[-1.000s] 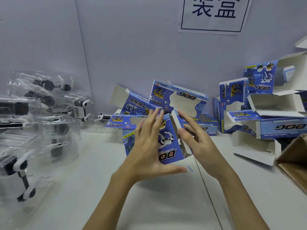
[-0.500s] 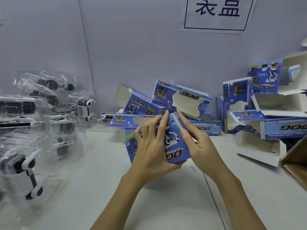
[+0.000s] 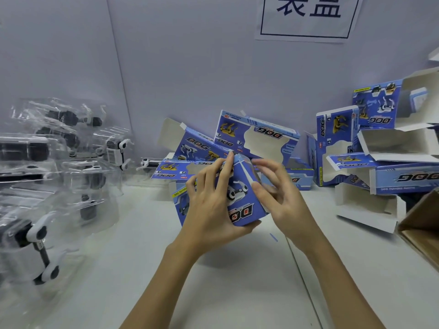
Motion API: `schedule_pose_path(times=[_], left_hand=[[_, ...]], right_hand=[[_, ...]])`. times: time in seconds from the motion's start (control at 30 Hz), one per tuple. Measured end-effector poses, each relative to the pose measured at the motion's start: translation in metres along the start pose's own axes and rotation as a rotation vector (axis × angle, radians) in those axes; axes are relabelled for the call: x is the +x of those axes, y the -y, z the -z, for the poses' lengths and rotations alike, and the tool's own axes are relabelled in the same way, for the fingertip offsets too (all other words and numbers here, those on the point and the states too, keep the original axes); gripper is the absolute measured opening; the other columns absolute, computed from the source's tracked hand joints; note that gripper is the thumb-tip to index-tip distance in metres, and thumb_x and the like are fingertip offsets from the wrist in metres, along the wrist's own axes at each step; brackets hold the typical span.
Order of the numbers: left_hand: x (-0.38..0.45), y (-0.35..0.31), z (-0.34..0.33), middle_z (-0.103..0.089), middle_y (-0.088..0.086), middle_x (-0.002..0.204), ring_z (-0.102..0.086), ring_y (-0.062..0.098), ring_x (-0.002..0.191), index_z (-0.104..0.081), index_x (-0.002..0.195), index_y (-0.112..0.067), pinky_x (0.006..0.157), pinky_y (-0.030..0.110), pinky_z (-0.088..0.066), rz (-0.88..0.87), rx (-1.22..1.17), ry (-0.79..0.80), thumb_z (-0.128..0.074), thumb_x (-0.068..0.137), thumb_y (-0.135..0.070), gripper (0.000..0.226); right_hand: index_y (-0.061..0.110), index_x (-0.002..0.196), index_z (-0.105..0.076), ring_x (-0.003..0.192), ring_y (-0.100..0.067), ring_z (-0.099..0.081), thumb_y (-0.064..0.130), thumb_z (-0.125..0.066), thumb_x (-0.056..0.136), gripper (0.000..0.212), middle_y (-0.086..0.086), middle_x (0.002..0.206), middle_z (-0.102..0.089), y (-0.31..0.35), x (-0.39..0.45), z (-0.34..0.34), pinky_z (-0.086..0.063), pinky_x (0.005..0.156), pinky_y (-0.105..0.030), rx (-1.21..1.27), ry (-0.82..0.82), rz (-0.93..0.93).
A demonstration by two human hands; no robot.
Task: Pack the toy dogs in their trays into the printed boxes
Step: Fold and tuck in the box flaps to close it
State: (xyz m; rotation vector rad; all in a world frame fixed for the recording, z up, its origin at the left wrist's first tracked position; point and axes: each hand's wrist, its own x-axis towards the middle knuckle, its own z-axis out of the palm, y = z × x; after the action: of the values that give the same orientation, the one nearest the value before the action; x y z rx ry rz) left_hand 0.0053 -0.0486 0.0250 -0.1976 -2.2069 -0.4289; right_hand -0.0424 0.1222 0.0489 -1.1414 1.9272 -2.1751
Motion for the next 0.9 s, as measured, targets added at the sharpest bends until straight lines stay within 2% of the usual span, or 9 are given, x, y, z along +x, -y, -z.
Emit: schedule_pose_path(times=[0.1,0.23,0.3,0.4,0.5,0.63,0.73,0.8,0.9], left_hand=[[0.001,0.000,0.000,-0.039,0.002,0.157,-0.037,0.022,0.146,-0.022,0.165,-0.014,0.116,0.052,-0.029,0.041,-0.031,-0.023,-0.078,0.069,-0.070,0.124],[0.000,-0.003,0.001,-0.039,0.005,0.156,-0.036,0.024,0.146,-0.022,0.164,-0.013,0.116,0.055,-0.028,0.091,-0.051,-0.031,-0.077,0.068,-0.066,0.122],[0.000,-0.001,0.003,-0.038,0.005,0.157,-0.035,0.024,0.146,-0.022,0.164,-0.014,0.117,0.052,-0.026,0.110,-0.060,-0.029,-0.078,0.067,-0.064,0.123],[0.000,0.001,0.006,-0.036,0.004,0.159,-0.033,0.022,0.148,-0.023,0.164,-0.015,0.120,0.046,-0.023,0.116,-0.087,-0.007,-0.079,0.067,-0.065,0.123],[0.001,0.001,0.006,-0.037,0.003,0.158,-0.033,0.021,0.147,-0.025,0.163,-0.014,0.121,0.038,-0.018,0.121,-0.114,-0.019,-0.082,0.068,-0.064,0.122],[0.002,0.000,0.003,-0.039,0.004,0.159,-0.035,0.020,0.148,-0.029,0.162,-0.014,0.122,0.045,-0.022,0.119,-0.159,-0.051,-0.084,0.067,-0.060,0.119],[0.001,0.001,0.002,-0.037,0.004,0.160,-0.032,0.021,0.150,-0.030,0.161,-0.030,0.120,0.049,-0.021,0.099,-0.170,-0.057,-0.084,0.069,-0.059,0.111],[0.001,0.000,0.001,-0.036,0.006,0.160,-0.029,0.024,0.152,-0.037,0.151,-0.042,0.118,0.056,-0.022,0.084,-0.159,-0.055,-0.083,0.070,-0.060,0.095],[0.000,-0.002,0.001,-0.036,0.009,0.160,-0.029,0.027,0.152,-0.045,0.134,-0.044,0.115,0.061,-0.025,0.079,-0.149,-0.068,-0.085,0.070,-0.058,0.076]], right_hand=[[0.030,0.135,-0.067,0.124,-0.019,-0.069,0.024,-0.066,0.098,0.038,0.006,0.141,-0.066,-0.009,0.000,-0.009,-0.064,0.080,-0.029,-0.036,-0.122,0.048],[0.046,0.143,-0.059,0.139,-0.009,-0.055,0.043,-0.051,0.105,0.039,0.013,0.157,-0.050,-0.023,-0.005,-0.026,-0.062,0.089,-0.028,-0.183,-0.191,0.129],[0.050,0.150,-0.050,0.145,-0.004,-0.045,0.049,-0.046,0.107,0.043,0.019,0.163,-0.040,-0.024,-0.006,-0.028,-0.062,0.089,-0.027,-0.268,-0.142,0.170],[0.052,0.154,-0.041,0.150,-0.010,-0.040,0.044,-0.051,0.104,0.051,0.019,0.166,-0.034,-0.022,-0.005,-0.022,-0.063,0.090,-0.034,-0.341,-0.047,0.187],[0.049,0.153,-0.045,0.151,-0.014,-0.040,0.037,-0.047,0.106,0.049,0.019,0.161,-0.042,-0.020,-0.004,-0.020,-0.061,0.096,-0.039,-0.157,0.001,0.108],[0.040,0.155,-0.045,0.150,-0.018,-0.041,0.039,-0.048,0.105,0.051,0.015,0.159,-0.045,-0.018,-0.003,-0.015,-0.062,0.094,-0.040,-0.181,0.003,0.076],[0.044,0.157,-0.042,0.147,-0.017,-0.045,0.044,-0.045,0.105,0.052,0.013,0.162,-0.042,-0.019,-0.002,-0.012,-0.062,0.093,-0.035,-0.232,0.019,0.098],[0.053,0.154,-0.040,0.147,-0.011,-0.045,0.044,-0.043,0.106,0.049,0.015,0.165,-0.036,-0.018,-0.002,-0.013,-0.061,0.096,-0.034,-0.225,0.027,0.082],[0.056,0.155,-0.037,0.150,-0.003,-0.037,0.048,-0.043,0.107,0.049,0.020,0.166,-0.032,-0.015,-0.002,-0.012,-0.060,0.099,-0.036,-0.274,0.045,0.078]])
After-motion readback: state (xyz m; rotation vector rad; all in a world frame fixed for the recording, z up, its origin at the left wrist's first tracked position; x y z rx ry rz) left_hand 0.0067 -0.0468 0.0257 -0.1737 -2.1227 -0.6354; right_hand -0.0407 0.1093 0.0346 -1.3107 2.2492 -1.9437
